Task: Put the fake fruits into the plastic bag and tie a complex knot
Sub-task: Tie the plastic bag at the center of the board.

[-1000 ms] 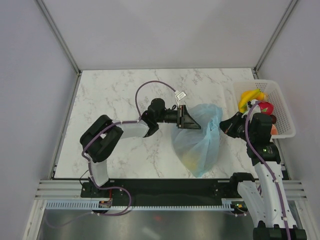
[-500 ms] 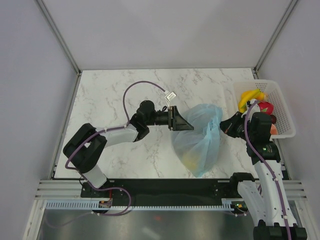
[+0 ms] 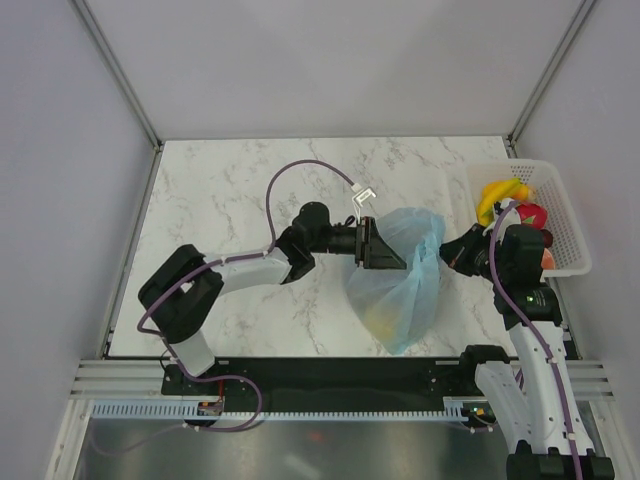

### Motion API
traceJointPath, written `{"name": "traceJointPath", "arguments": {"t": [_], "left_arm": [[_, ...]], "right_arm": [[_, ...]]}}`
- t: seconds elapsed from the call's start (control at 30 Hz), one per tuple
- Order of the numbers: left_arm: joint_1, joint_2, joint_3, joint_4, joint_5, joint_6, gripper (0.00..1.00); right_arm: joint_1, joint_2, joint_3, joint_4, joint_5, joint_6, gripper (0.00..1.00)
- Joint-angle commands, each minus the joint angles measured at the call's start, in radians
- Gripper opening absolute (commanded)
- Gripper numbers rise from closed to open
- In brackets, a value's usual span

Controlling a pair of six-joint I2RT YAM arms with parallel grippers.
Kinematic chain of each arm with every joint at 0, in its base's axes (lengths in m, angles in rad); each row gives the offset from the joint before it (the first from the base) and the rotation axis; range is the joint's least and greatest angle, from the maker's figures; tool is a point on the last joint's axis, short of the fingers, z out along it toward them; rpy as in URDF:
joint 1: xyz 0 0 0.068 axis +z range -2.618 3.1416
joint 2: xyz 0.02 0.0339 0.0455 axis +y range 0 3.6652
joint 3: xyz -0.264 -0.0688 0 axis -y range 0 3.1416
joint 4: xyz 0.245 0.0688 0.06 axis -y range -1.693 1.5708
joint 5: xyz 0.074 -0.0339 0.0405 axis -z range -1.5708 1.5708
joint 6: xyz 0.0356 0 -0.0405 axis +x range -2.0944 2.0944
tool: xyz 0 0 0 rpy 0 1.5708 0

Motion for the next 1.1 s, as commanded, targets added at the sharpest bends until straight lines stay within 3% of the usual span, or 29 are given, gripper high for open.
{"name": "traceJointPath", "arguments": {"t": [0.0,0.8,1.07], "left_arm": [[-0.01,0.026,0.052,-0.009,-0.029,0.055,0.5],[-0.051,0.133,0.153,0.089,-0.005,-0.033,0.56],[-0.055,0.182,0.167,0.216,-0.025,-0.109,0.55]], "right_arm": [[0.001,-0.01,0.04,0.013,-0.005,-0.014,0.0],[0.003,-0.012,0.032,0.013,-0.007,-0.016,0.0],[0.001,-0.012,0.031,0.013,-0.005,-0.014,0.0]]}}
